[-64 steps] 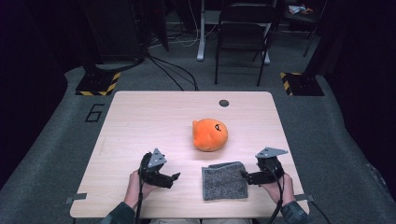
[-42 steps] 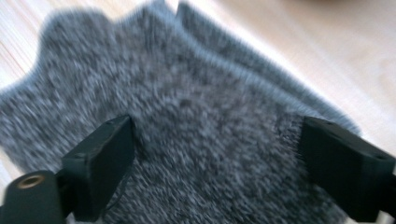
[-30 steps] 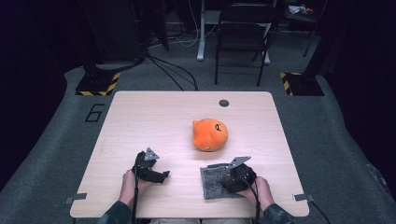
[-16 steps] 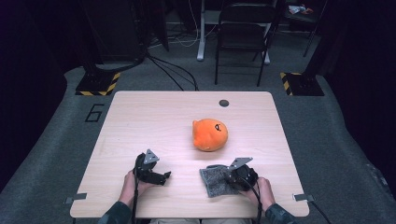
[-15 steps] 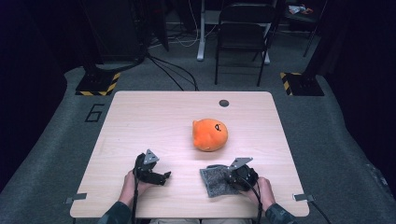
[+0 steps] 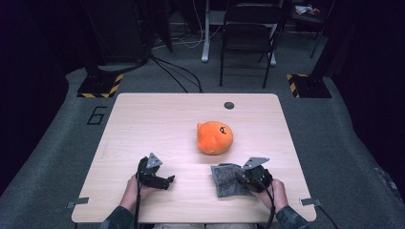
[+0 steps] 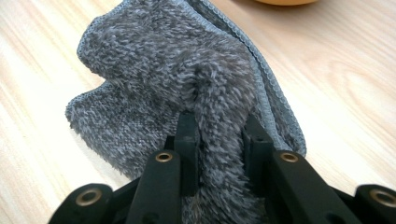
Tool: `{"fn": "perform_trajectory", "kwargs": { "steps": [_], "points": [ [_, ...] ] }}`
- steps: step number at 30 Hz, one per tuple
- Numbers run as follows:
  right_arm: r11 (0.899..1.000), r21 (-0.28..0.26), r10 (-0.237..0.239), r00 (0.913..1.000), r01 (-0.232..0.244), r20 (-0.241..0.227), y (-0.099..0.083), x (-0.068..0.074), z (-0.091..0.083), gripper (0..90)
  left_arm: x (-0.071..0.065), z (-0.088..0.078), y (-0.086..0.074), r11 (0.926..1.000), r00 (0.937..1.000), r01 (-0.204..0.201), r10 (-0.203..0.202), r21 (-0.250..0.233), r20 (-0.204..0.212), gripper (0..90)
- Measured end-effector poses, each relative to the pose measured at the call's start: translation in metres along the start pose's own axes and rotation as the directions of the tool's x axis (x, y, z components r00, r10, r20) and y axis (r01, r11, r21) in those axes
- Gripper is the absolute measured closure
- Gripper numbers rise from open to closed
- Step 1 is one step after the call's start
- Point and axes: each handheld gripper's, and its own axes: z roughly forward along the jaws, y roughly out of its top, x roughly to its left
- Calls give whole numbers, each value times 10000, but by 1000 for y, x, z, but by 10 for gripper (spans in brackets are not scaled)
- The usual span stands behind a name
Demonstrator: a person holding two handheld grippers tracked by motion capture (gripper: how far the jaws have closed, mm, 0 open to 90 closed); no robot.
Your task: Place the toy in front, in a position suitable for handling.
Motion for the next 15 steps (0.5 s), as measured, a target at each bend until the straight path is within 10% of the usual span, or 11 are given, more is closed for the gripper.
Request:
{"fn": "perform_trajectory", "kwargs": {
  "steps": [15],
  "points": [
    [9945, -519, 947, 9919, -905, 850, -8, -32, -27, 727, 0, 0, 0, 10000, 10000, 11, -11, -1, -5, 39]
  ]
}}
